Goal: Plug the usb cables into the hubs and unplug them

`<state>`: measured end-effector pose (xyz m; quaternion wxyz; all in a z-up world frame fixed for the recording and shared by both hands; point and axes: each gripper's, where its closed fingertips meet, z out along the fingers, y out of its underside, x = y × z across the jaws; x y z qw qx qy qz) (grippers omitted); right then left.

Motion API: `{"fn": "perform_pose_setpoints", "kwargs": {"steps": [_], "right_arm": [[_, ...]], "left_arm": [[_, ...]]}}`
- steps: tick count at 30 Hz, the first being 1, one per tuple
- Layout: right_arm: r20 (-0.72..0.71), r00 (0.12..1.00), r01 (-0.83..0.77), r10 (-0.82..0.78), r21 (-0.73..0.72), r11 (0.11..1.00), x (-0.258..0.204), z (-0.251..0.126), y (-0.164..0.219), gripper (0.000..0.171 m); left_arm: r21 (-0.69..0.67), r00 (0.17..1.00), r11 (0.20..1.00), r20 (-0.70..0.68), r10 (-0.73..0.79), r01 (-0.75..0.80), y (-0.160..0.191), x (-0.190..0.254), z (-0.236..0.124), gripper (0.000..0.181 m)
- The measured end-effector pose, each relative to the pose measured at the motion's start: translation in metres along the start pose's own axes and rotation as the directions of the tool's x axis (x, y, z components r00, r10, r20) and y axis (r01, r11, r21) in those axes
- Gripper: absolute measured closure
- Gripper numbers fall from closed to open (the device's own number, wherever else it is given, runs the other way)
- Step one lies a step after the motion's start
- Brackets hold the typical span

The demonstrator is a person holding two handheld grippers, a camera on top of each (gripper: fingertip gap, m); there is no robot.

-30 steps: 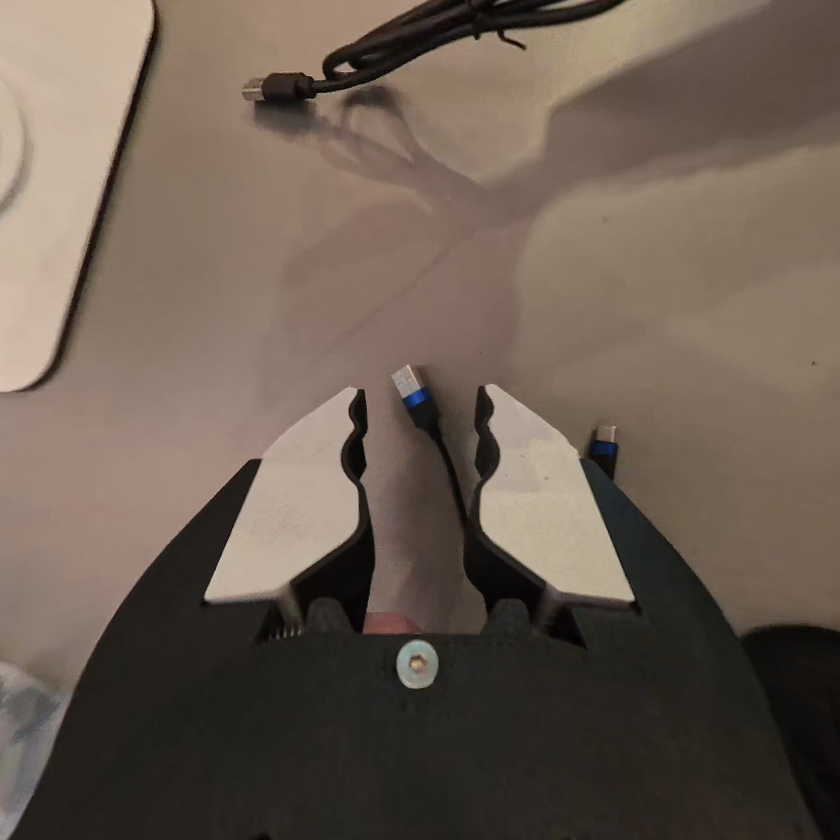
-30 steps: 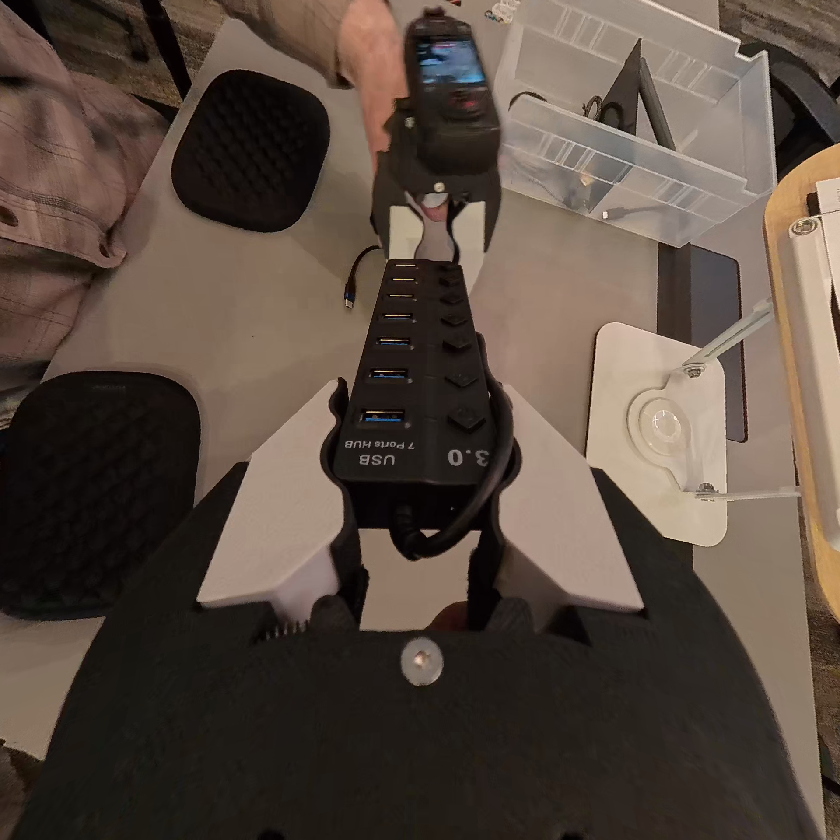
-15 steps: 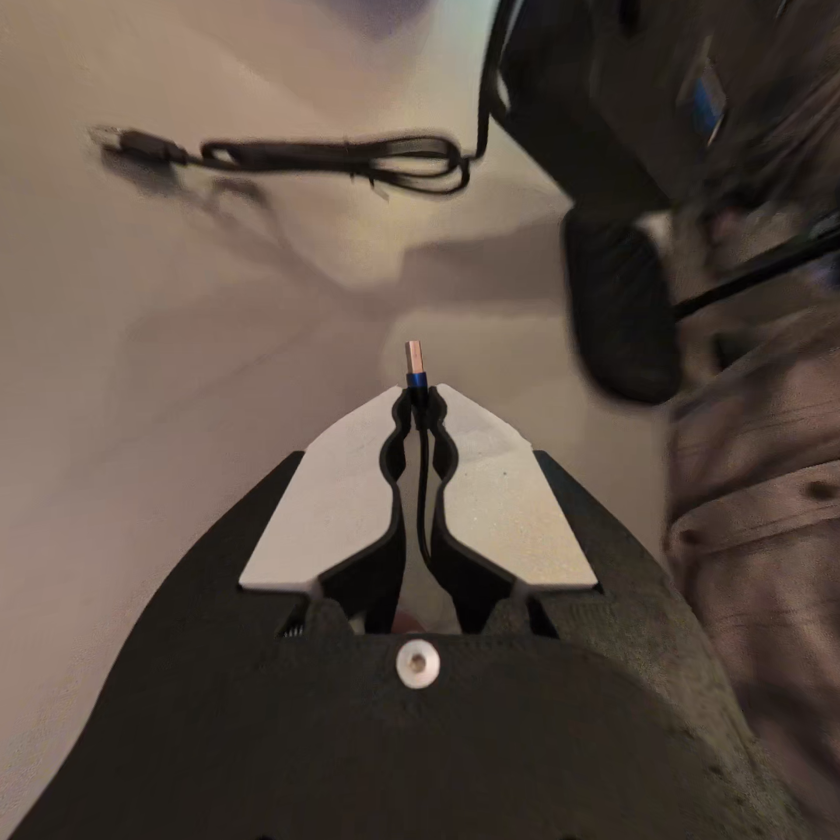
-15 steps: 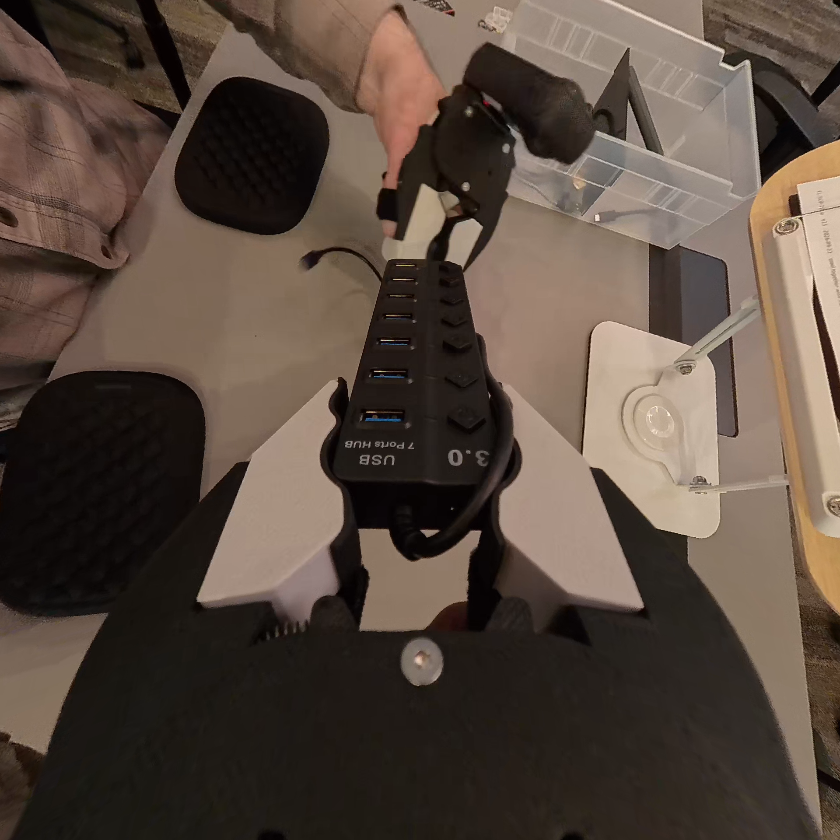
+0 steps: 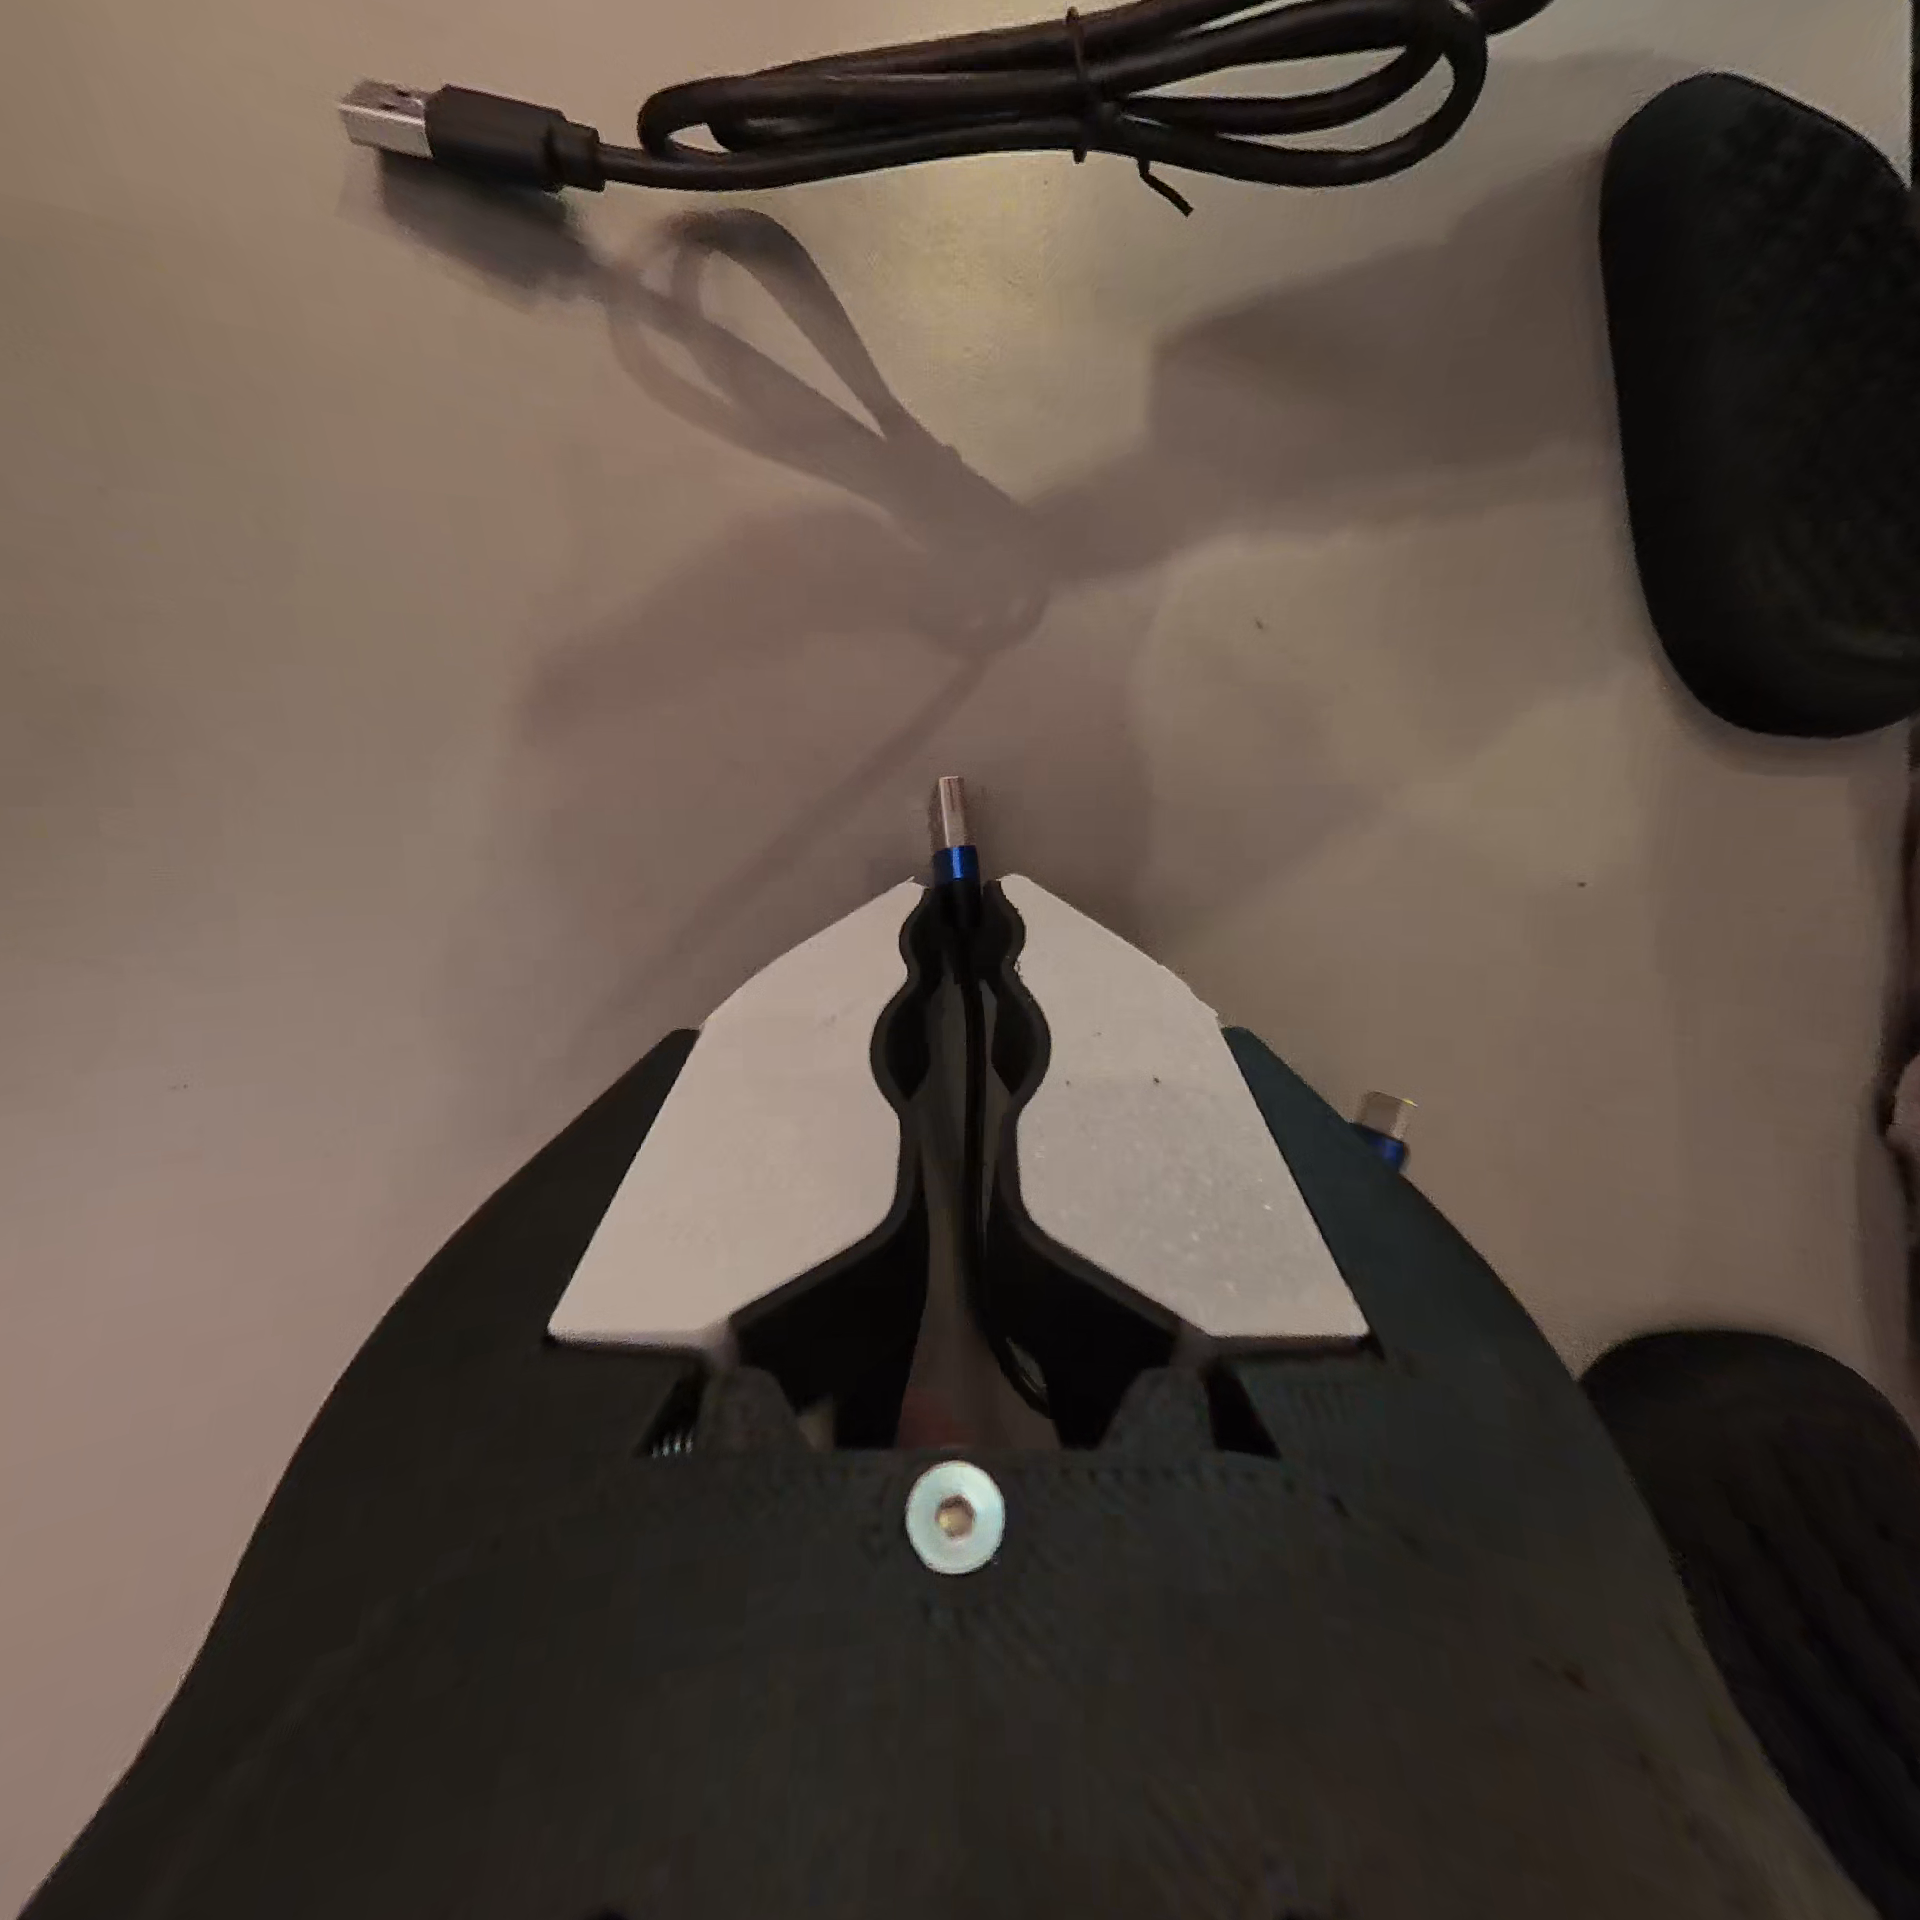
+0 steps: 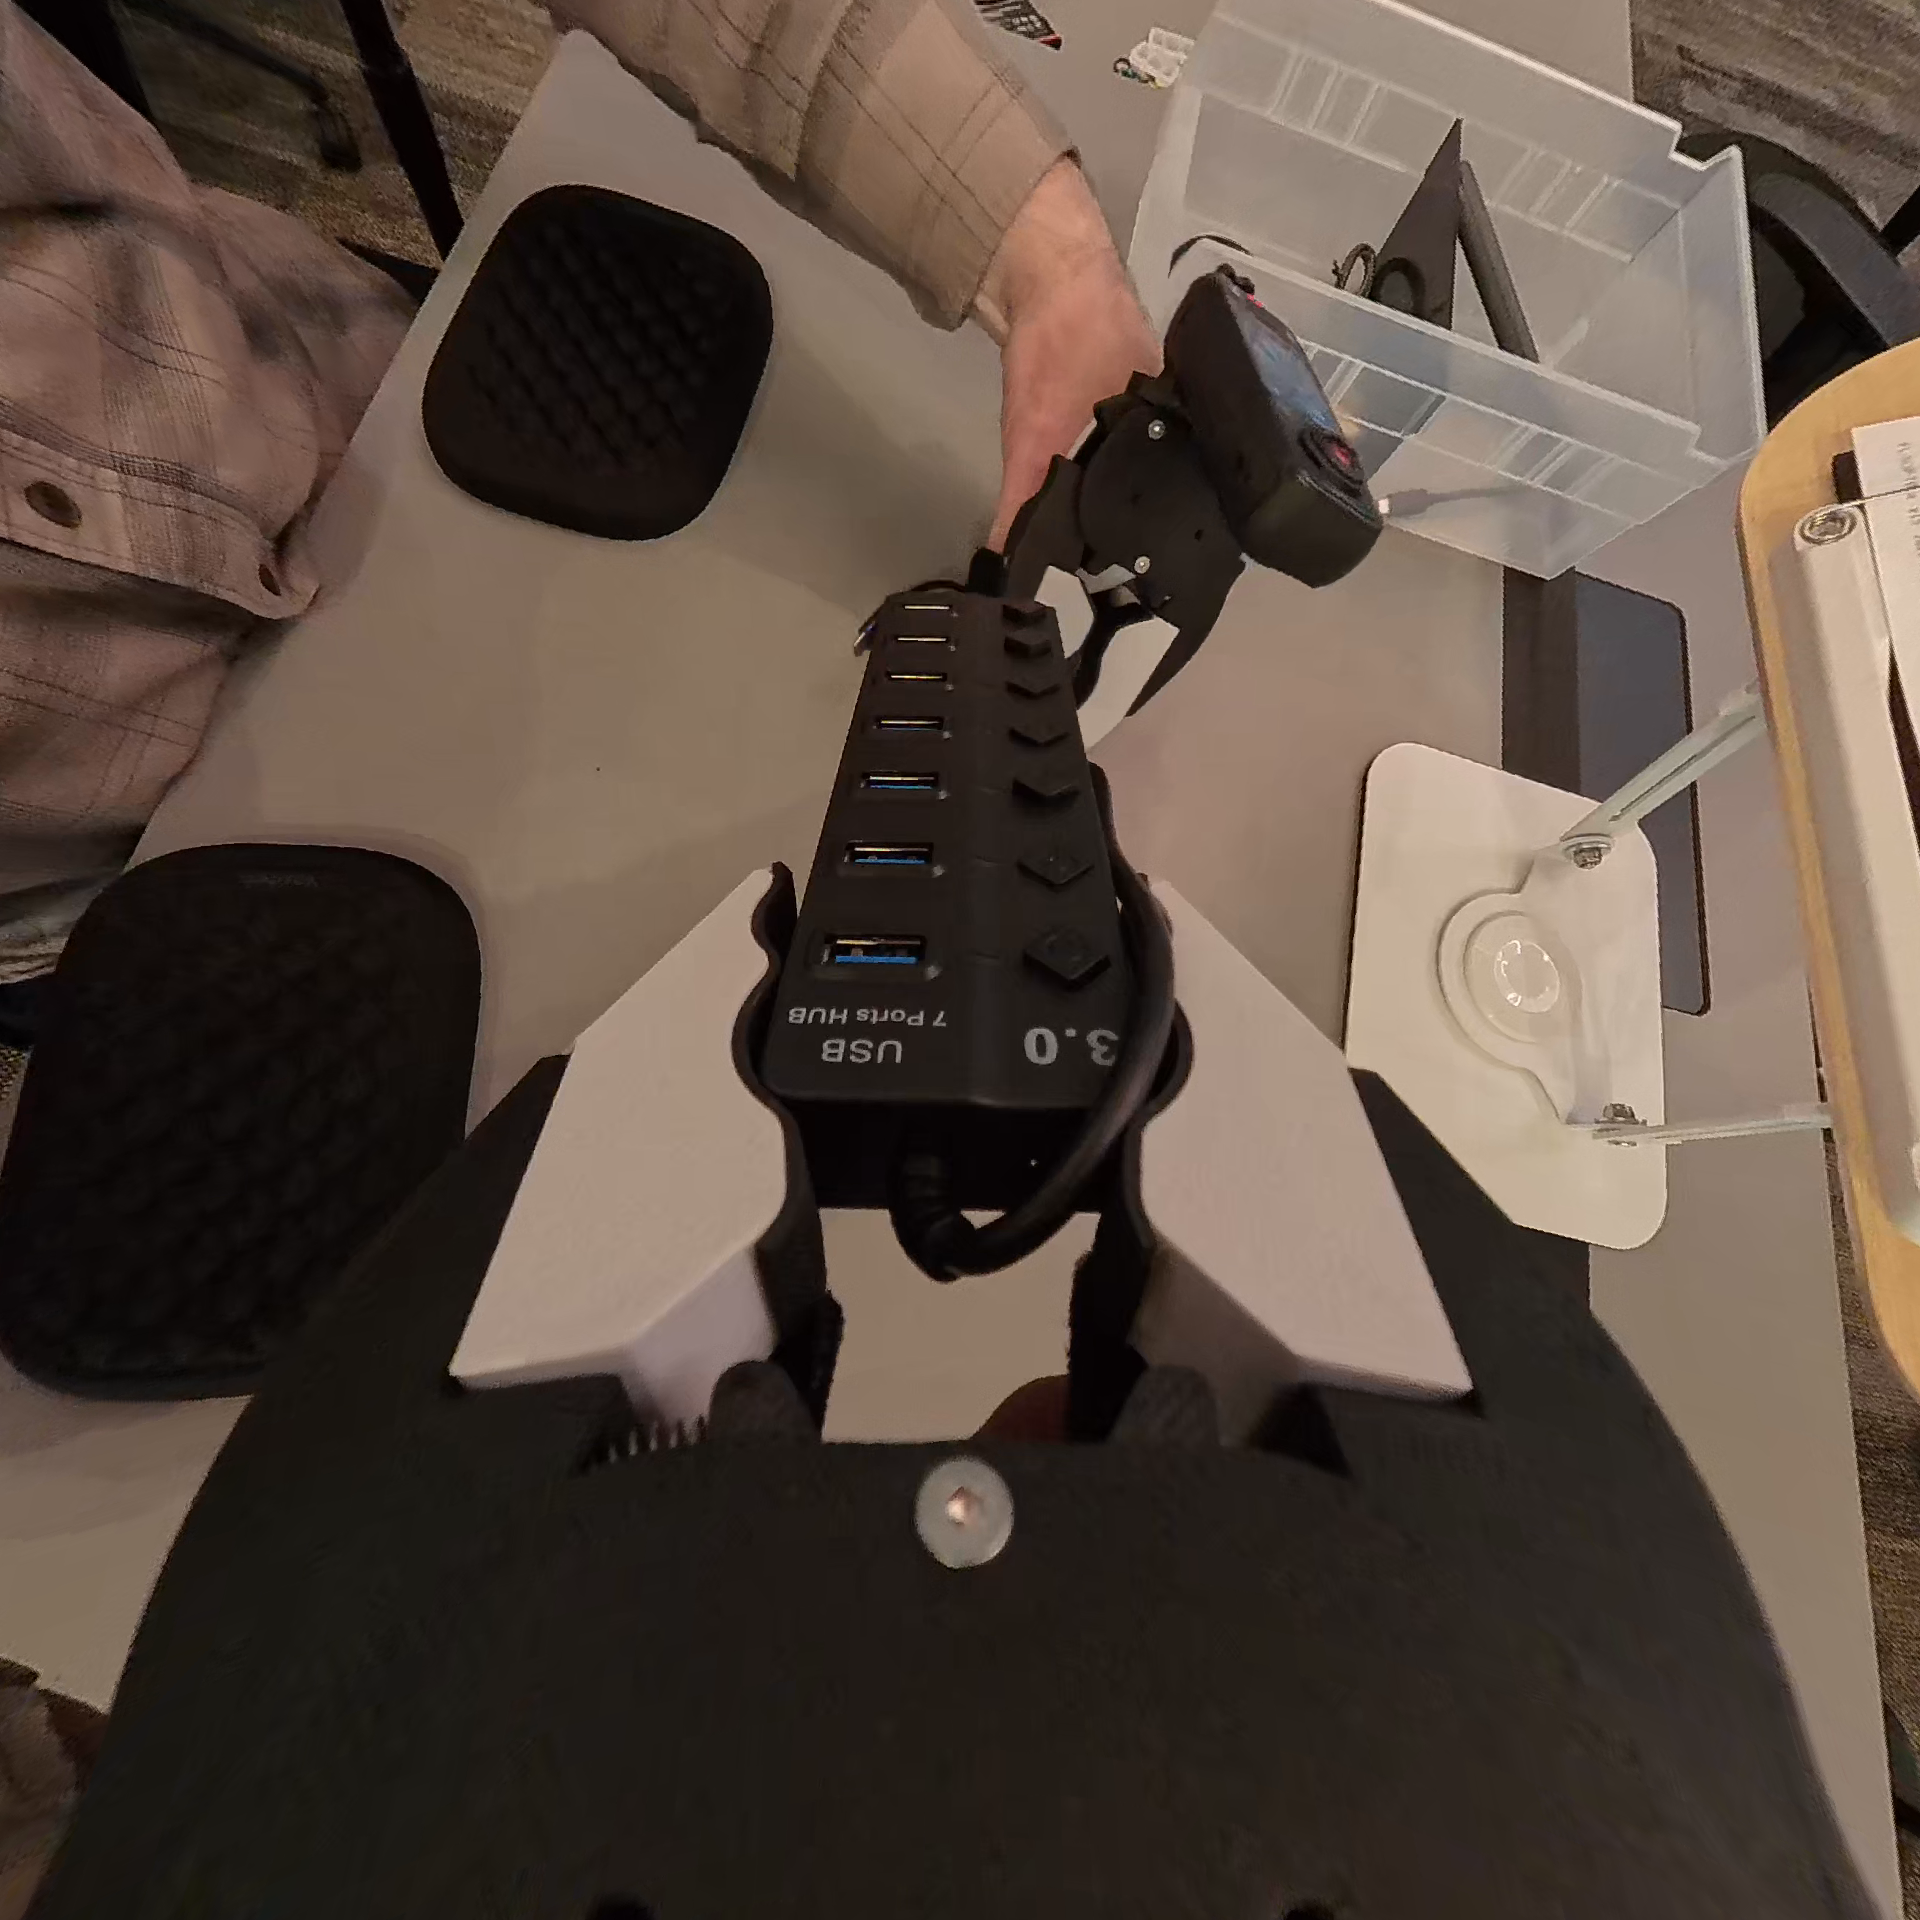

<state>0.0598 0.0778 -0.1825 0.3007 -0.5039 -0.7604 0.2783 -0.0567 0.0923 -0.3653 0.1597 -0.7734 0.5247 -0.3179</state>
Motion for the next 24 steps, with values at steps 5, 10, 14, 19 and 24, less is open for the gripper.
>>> {"fn": "perform_pose_setpoints", "kwargs": {"steps": [5, 10, 14, 19, 24], "right_arm": [[0.002, 1.000, 0.001, -0.001, 0.000, 1.000, 0.000, 0.001, 0.000, 0.109], [0.007, 1.000, 0.004, -0.004, 0.002, 1.000, -0.002, 0.001, -0.002, 0.109], [0.005, 1.000, 0.007, -0.007, 0.004, 1.000, -0.002, 0.000, -0.003, 0.109], [0.000, 1.000, 0.009, -0.009, 0.009, 1.000, -0.002, -0.002, -0.004, 0.109], [-0.010, 1.000, 0.008, -0.008, 0.015, 1.000, 0.001, -0.006, -0.003, 0.109]], "left_arm": [[0.004, 0.998, 0.999, -0.037, -0.052, 0.052, 0.001, -0.008, -0.001, 0.173], [0.010, 0.997, 1.000, 0.078, 0.008, -0.009, -0.003, -0.027, -0.005, 0.163], [-0.022, 0.977, 0.998, 0.203, 0.058, -0.055, -0.004, -0.044, -0.010, 0.129], [-0.068, 0.947, 0.995, 0.307, 0.095, -0.078, -0.005, -0.060, -0.023, 0.121], [0.015, 0.929, 0.997, 0.364, 0.063, -0.074, -0.018, -0.059, -0.050, 0.118]]}}
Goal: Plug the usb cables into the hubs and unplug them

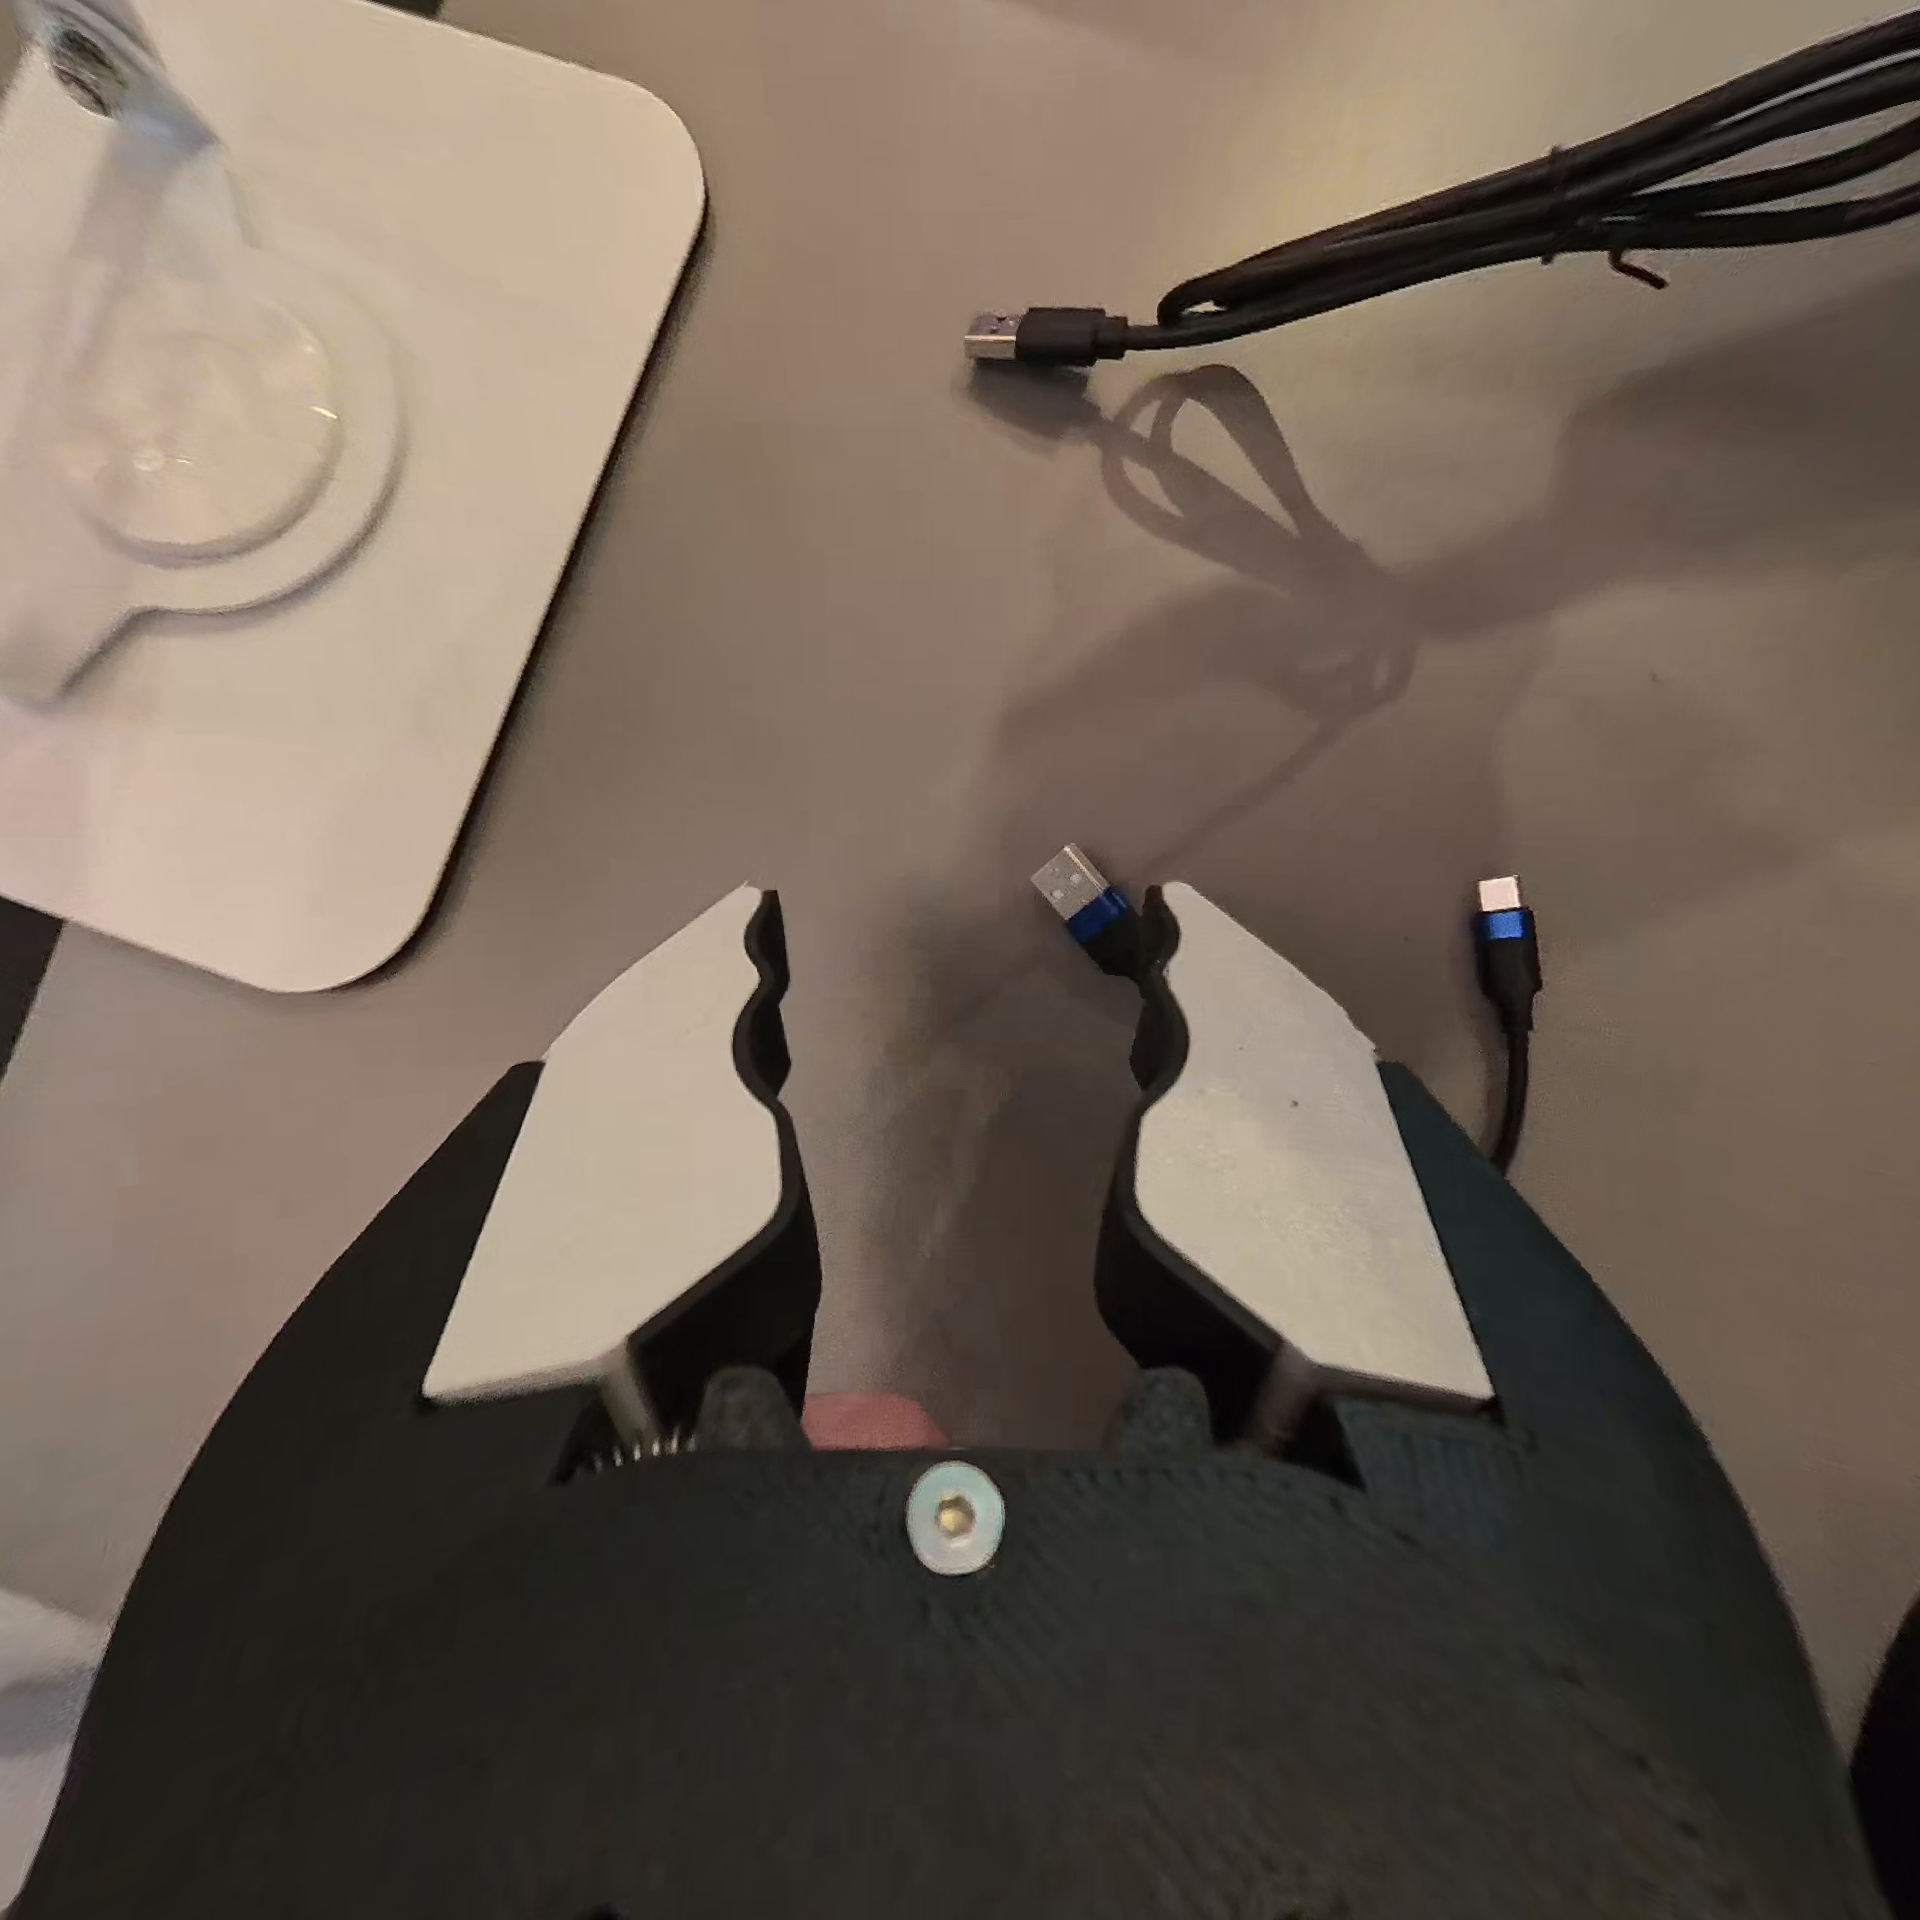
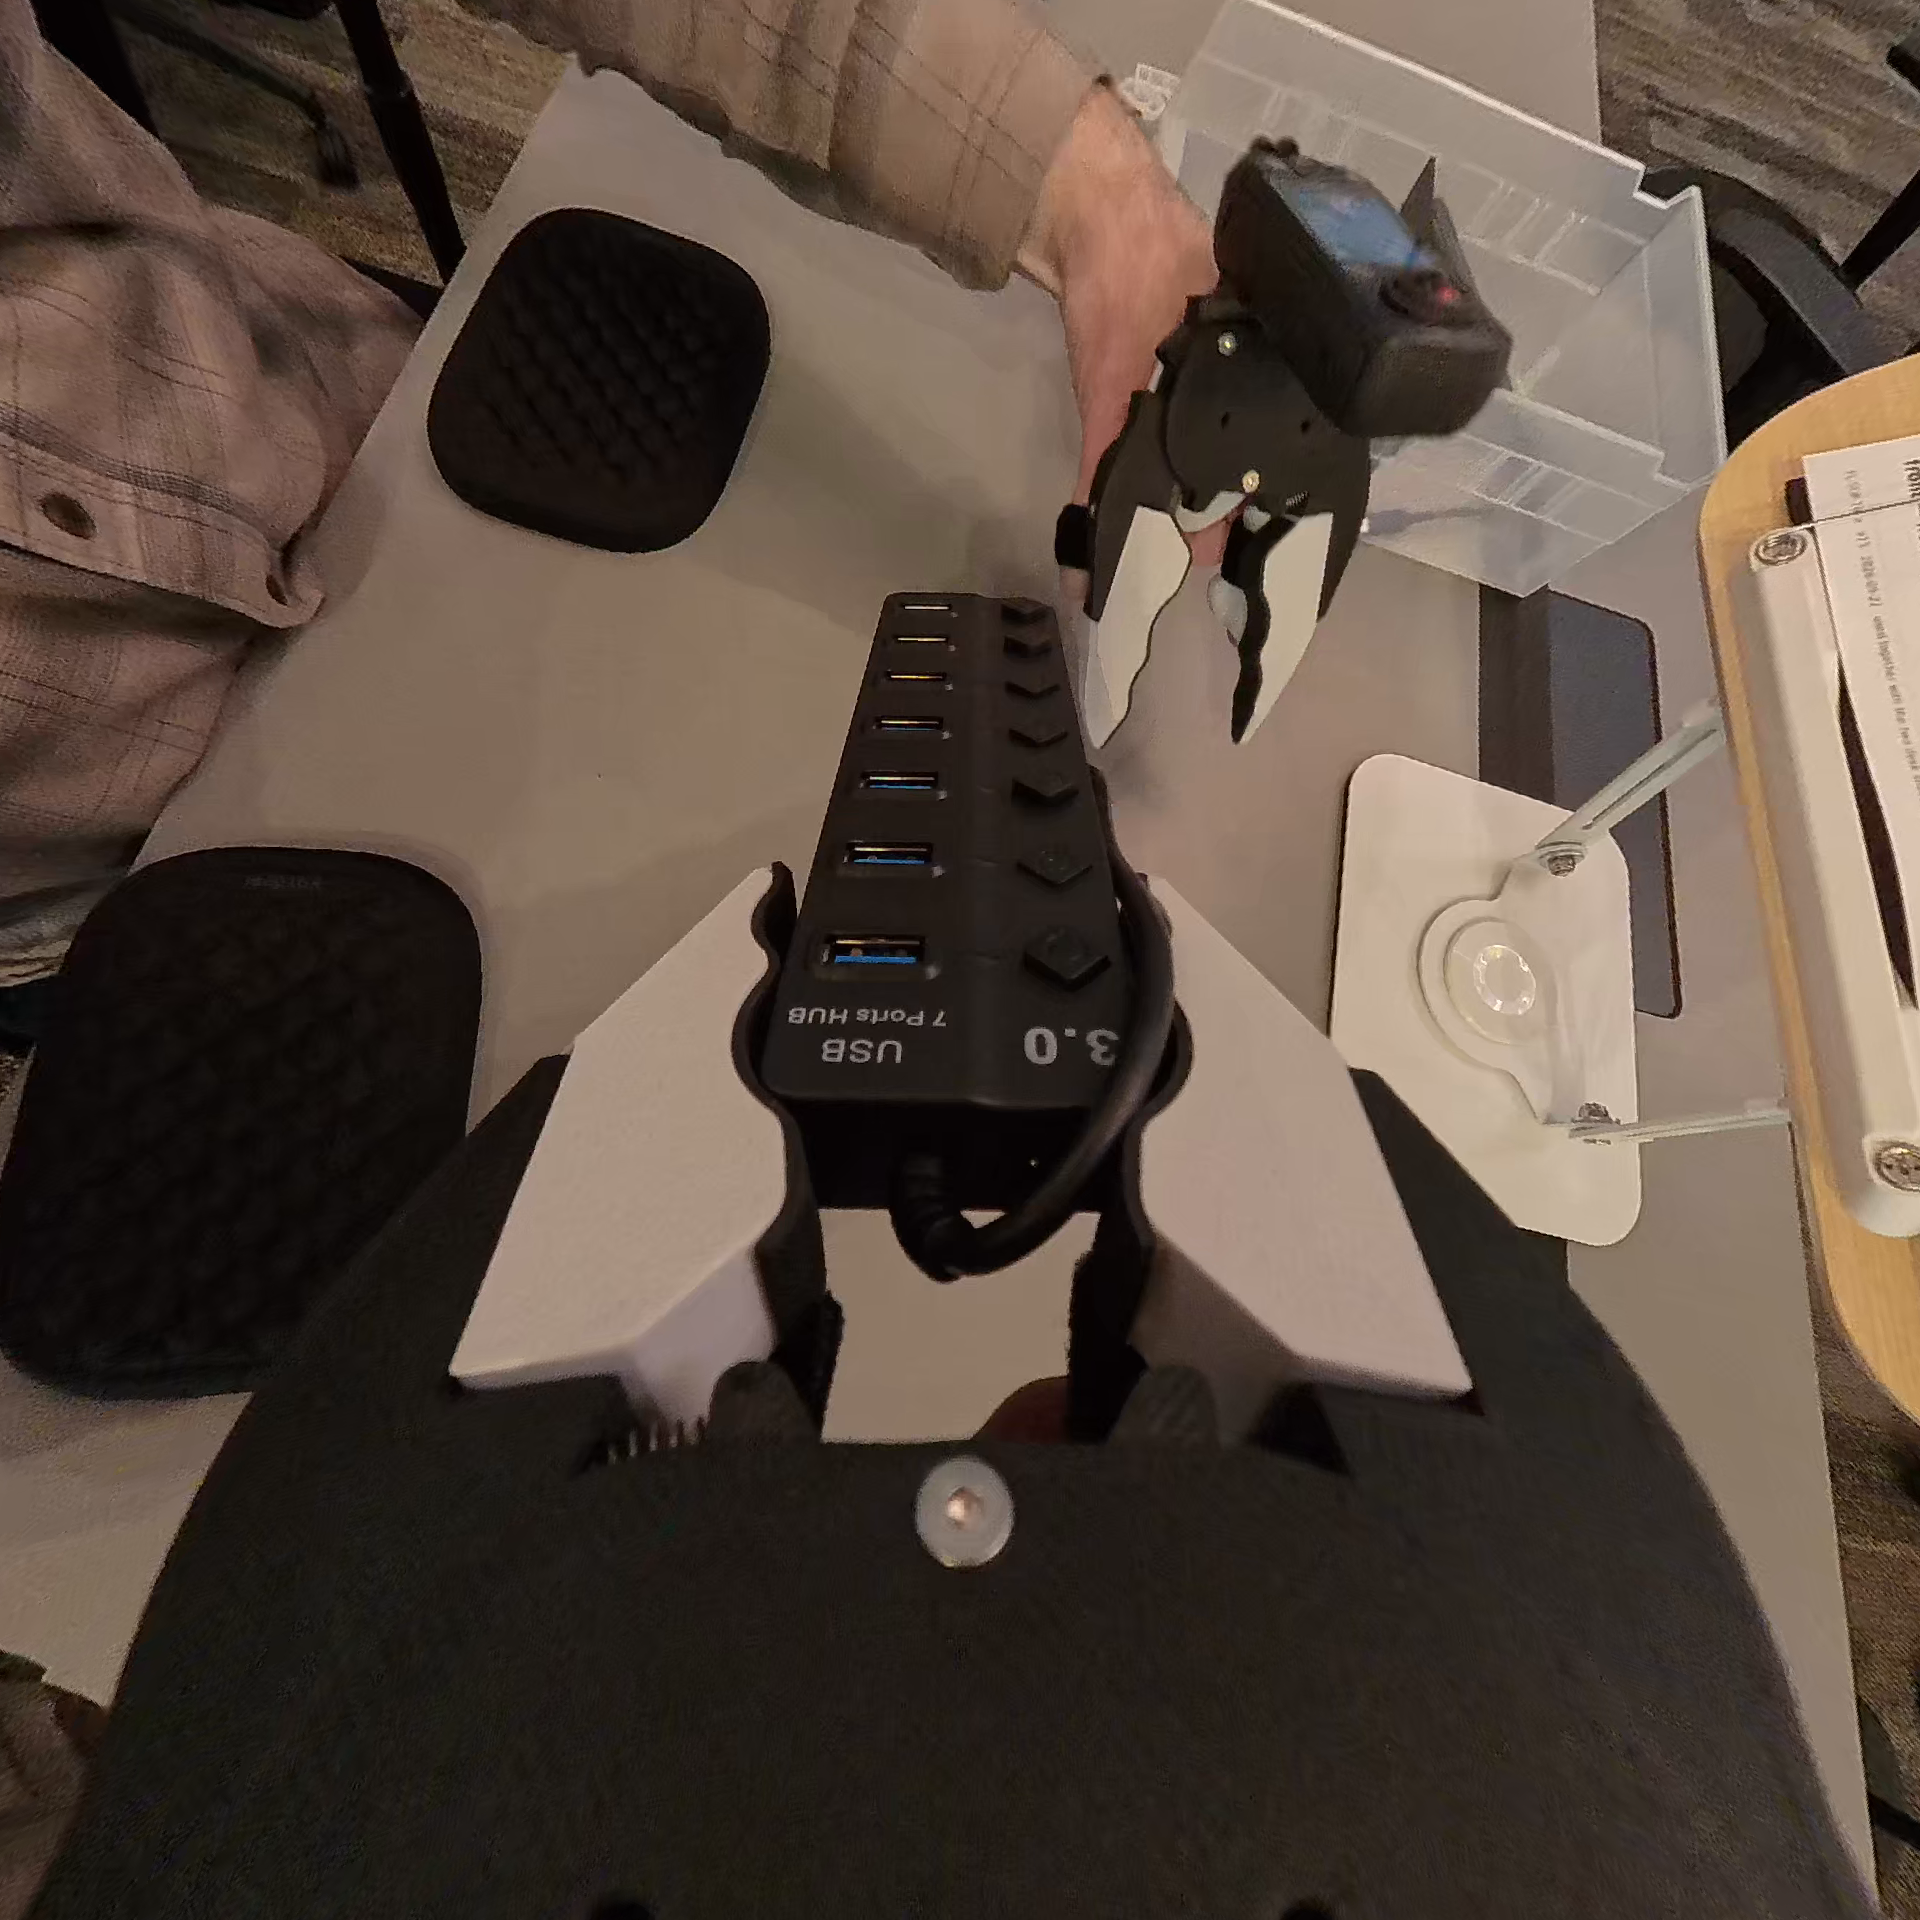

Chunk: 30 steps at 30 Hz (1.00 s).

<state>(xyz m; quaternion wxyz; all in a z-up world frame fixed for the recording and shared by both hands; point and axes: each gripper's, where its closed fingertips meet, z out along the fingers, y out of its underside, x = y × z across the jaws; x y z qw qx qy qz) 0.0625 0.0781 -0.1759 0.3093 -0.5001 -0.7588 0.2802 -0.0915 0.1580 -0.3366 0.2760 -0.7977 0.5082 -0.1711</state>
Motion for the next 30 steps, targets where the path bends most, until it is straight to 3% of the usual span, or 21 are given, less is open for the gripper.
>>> {"fn": "perform_pose_setpoints", "kwargs": {"steps": [5, 8, 12, 15, 20, 24, 30], "right_arm": [[-0.017, 1.000, 0.001, -0.001, 0.005, 1.000, 0.002, -0.004, 0.001, 0.109], [-0.028, 1.000, 0.003, -0.003, 0.008, 1.000, 0.003, -0.007, 0.001, 0.109], [-0.038, 0.999, 0.009, -0.008, 0.005, 1.000, 0.002, -0.007, 0.000, 0.109], [-0.054, 0.998, 0.011, -0.011, -0.004, 1.000, 0.001, -0.006, 0.000, 0.109], [-0.052, 0.999, -0.004, 0.003, -0.010, 1.000, -0.006, -0.004, 0.008, 0.109], [-0.039, 0.998, -0.048, 0.049, 0.022, 0.999, -0.014, 0.004, 0.021, 0.109], [-0.054, 0.992, -0.113, 0.118, 0.079, 0.990, -0.031, 0.038, 0.048, 0.109]], "left_arm": [[0.019, 0.976, 0.998, 0.211, 0.059, -0.064, -0.011, 0.011, -0.025, 0.129], [-0.067, 0.891, 0.968, 0.379, 0.249, -0.242, -0.011, 0.032, -0.029, 0.131], [-0.241, 0.782, 0.903, 0.452, 0.430, -0.357, 0.005, 0.041, -0.010, 0.136], [-0.251, 0.815, 0.923, 0.440, 0.376, -0.291, 0.017, 0.037, 0.010, 0.137], [-0.217, 0.851, 0.951, 0.433, 0.297, -0.221, 0.023, 0.029, 0.021, 0.171], [-0.152, 0.893, 0.978, 0.408, 0.193, -0.142, 0.023, 0.023, 0.019, 0.173], [0.083, 0.975, 0.995, 0.211, -0.074, 0.058, 0.010, 0.027, 0.003, 0.174]]}}
